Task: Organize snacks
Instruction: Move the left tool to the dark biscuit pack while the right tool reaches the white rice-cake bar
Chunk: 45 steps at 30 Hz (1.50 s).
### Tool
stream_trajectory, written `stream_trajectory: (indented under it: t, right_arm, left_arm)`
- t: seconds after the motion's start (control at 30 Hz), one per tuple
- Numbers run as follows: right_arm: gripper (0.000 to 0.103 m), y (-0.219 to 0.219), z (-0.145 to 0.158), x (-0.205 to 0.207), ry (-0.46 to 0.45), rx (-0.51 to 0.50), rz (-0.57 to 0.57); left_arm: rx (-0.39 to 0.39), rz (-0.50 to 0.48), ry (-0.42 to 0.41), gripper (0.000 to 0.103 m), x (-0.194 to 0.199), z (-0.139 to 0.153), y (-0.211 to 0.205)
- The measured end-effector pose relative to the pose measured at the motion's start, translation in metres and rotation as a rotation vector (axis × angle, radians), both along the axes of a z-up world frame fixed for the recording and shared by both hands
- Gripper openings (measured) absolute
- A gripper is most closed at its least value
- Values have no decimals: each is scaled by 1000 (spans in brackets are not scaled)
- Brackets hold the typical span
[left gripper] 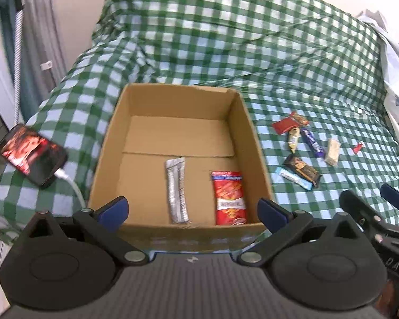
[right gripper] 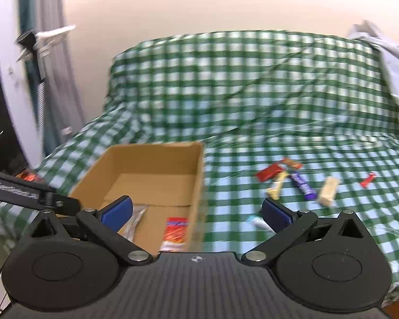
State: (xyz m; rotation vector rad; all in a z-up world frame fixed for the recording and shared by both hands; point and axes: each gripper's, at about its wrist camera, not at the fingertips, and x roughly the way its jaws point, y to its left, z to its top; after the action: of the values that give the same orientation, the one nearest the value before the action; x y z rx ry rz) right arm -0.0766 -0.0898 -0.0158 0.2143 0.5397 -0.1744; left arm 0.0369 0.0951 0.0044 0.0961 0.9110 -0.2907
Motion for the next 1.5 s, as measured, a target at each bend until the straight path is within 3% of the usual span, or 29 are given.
stream_trajectory:
  t: [0.3, 0.67, 0.93, 1.17, 1.4, 1.5]
  right_arm:
    - [102, -92, -15, -21, 34, -20, -216]
    - [102, -179, -72, -24, 112, 70, -389]
    - [102, -240, -123, 18, 187, 102, -441]
    - [102, -293, -168, 57, 219, 164, -483]
    - [102, -342, -205, 135, 251, 162, -443]
    - [102, -354, -223, 173, 301, 165, -391]
  left_arm:
    - [30, -103, 34, 103, 31, -3, -83]
    - [49, -161, 159, 103, 85, -46, -203]
    - [26, -90, 332, 103, 141, -129, -299]
    - [40, 6, 466, 103, 180, -200, -331]
    - [79, 41, 511, 103, 190, -234, -346]
    - [115, 32, 470, 103, 189, -235, -355]
